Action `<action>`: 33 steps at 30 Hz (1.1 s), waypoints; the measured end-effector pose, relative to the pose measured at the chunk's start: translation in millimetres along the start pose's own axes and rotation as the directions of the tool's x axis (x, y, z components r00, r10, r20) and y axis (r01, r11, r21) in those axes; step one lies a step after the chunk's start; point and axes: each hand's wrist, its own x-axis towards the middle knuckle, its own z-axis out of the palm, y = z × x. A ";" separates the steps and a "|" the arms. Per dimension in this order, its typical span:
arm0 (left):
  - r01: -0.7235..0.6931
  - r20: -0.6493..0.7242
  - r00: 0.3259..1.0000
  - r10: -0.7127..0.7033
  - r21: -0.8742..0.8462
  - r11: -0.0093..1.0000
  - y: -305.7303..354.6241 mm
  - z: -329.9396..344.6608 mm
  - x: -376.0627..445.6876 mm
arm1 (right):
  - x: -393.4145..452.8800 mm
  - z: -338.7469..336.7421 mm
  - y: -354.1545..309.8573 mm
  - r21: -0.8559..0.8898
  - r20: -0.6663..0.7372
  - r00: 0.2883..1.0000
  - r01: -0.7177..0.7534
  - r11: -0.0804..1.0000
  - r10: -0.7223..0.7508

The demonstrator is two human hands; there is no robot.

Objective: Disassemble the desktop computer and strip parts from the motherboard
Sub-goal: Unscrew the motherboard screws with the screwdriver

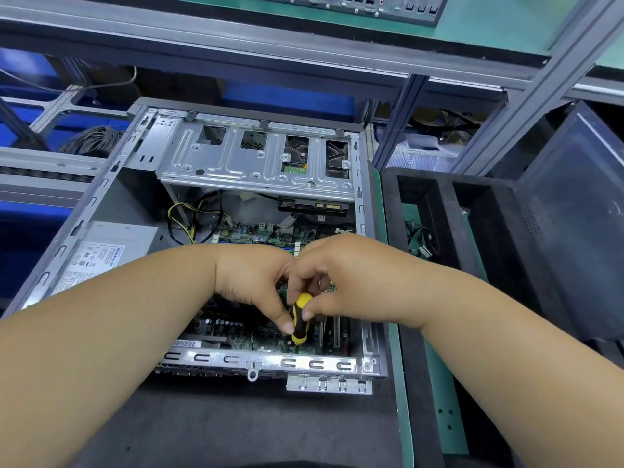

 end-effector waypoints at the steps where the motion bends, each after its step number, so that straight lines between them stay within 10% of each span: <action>1: -0.002 0.004 1.000 0.002 0.006 1.000 0.5 -0.1 0.1 | 0.5 -1.2 0.2 -0.005 0.013 1.000 0.003 1.000 -0.003; 33: 0.047 -0.023 0.999 -0.046 0.047 0.998 -2.4 2.6 7.0 | 8.4 -4.2 1.6 -0.138 0.133 0.989 0.076 0.988 -0.057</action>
